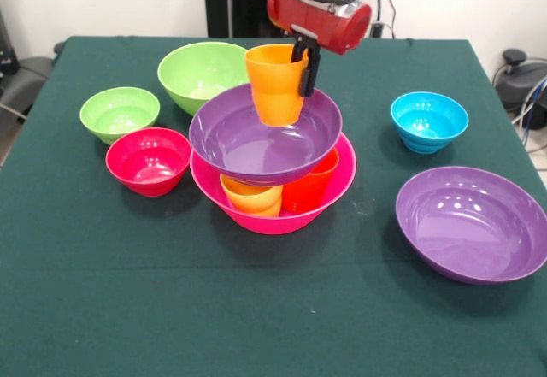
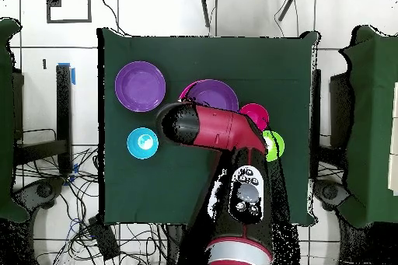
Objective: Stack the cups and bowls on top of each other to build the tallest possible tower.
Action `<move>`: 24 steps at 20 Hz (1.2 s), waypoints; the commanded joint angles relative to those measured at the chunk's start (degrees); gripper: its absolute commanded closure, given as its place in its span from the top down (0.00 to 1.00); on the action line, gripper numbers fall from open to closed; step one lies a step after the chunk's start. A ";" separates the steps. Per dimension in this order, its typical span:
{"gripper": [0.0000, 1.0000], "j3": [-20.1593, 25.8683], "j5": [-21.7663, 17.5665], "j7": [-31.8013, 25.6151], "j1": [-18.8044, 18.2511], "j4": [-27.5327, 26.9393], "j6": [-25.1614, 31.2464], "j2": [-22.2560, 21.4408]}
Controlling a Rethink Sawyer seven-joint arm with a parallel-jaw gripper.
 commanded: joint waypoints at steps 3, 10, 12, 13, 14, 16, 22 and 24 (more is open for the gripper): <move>0.00 4.52 -2.55 -0.67 -1.55 -5.94 0.76 4.25; 0.00 4.54 -2.86 -1.94 -1.71 -9.73 4.01 5.11; 0.00 4.52 -2.62 -1.36 -1.39 -8.84 3.87 4.75; 0.00 4.50 -2.54 -1.05 -1.19 -8.45 3.66 4.67; 0.00 4.47 -2.46 -0.73 -0.99 -8.06 3.45 4.59; 0.00 4.41 -2.32 -0.14 -0.61 -7.52 3.12 4.56; 0.00 4.91 -2.29 -0.65 -1.20 -8.15 2.98 5.55; 0.00 4.73 -2.62 -1.07 -1.38 -8.00 3.10 5.47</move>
